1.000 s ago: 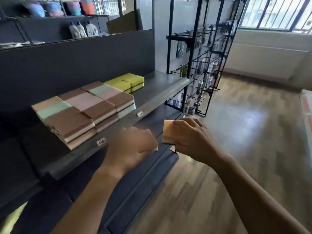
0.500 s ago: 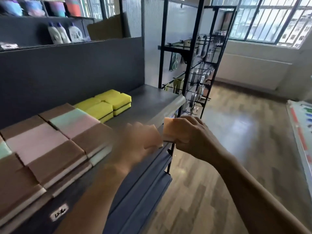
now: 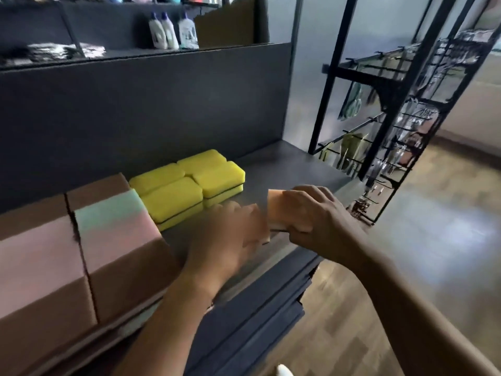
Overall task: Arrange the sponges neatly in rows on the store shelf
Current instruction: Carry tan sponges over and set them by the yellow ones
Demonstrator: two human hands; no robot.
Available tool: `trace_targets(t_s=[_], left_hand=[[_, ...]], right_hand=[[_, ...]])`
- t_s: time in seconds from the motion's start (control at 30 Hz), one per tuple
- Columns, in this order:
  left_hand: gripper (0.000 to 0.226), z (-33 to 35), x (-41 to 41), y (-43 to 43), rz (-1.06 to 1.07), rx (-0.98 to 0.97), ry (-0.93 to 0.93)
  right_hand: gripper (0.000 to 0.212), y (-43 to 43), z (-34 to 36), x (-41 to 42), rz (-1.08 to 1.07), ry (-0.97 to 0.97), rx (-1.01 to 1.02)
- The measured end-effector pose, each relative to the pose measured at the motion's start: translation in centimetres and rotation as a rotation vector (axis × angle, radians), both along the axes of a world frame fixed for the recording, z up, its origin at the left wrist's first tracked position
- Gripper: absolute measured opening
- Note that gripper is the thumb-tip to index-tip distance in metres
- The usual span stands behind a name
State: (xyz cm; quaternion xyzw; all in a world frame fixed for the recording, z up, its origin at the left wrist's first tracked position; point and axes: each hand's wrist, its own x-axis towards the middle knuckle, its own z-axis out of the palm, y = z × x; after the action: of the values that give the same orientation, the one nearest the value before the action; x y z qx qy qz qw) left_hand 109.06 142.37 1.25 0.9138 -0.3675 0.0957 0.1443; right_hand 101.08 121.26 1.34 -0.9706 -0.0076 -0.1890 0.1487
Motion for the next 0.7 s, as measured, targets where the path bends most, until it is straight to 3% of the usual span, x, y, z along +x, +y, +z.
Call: trace_targets(t_s=[0.27, 0.7], left_hand=[[0.061, -0.6, 1.3, -1.1, 0.266, 0.042, 0.067], [0.071, -1.1, -0.4, -0.2, 0.511, 0.035, 0.158]], right_hand=[[0.067, -2.7, -1.6, 7.6, 0.297, 0.049, 0.006], [0.063, -3.4, -3.3, 11.1, 0.635, 0.061, 0.029]])
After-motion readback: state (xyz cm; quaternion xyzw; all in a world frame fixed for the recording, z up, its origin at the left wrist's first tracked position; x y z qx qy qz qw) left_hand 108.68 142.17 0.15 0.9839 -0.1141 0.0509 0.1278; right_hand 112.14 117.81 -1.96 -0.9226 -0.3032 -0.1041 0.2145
